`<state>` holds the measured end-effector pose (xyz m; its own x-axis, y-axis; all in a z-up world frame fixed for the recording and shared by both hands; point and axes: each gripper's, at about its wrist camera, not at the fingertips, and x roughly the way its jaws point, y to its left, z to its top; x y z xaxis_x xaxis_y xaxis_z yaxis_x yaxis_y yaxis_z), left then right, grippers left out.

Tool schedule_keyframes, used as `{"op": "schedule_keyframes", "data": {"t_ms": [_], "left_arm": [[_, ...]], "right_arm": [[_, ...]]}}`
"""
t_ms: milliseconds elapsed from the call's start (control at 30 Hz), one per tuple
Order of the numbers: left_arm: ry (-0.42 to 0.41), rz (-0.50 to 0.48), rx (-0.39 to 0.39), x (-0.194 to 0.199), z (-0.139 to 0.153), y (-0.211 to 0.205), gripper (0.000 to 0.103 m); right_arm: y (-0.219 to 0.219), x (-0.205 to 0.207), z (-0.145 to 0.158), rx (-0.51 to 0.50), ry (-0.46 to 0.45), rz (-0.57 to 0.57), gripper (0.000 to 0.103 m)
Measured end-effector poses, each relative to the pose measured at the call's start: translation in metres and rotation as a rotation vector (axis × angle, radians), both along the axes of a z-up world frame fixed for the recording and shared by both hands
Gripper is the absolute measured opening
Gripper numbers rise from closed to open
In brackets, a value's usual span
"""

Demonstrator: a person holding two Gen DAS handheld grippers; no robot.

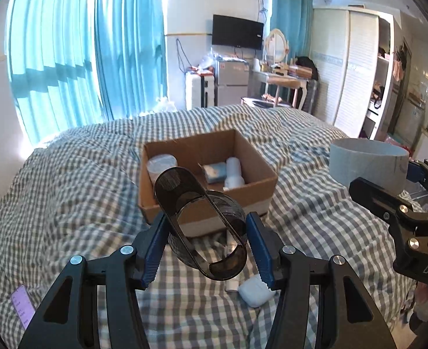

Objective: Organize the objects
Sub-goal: 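Carry the tape roll and clip into the box and open both tools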

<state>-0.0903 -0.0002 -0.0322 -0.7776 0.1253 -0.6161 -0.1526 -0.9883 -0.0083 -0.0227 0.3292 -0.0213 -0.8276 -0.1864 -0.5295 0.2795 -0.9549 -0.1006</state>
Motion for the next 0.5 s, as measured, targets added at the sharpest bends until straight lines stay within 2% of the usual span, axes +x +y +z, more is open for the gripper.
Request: {"op": "schedule_keyframes", "data": {"t_ms": [200, 500], "left_arm": [[0.034, 0.030, -0.012, -0.016, 0.018, -0.014, 0.055], [0.023, 0.070, -0.035, -0.079, 0.023, -0.031, 0.054]], "right_arm": [[-0.016, -0.014, 0.012, 0.014, 0.021, 0.038, 0.079], [-0.042, -0.071, 0.015, 0.021, -0.003, 0.078, 0.079]]}}
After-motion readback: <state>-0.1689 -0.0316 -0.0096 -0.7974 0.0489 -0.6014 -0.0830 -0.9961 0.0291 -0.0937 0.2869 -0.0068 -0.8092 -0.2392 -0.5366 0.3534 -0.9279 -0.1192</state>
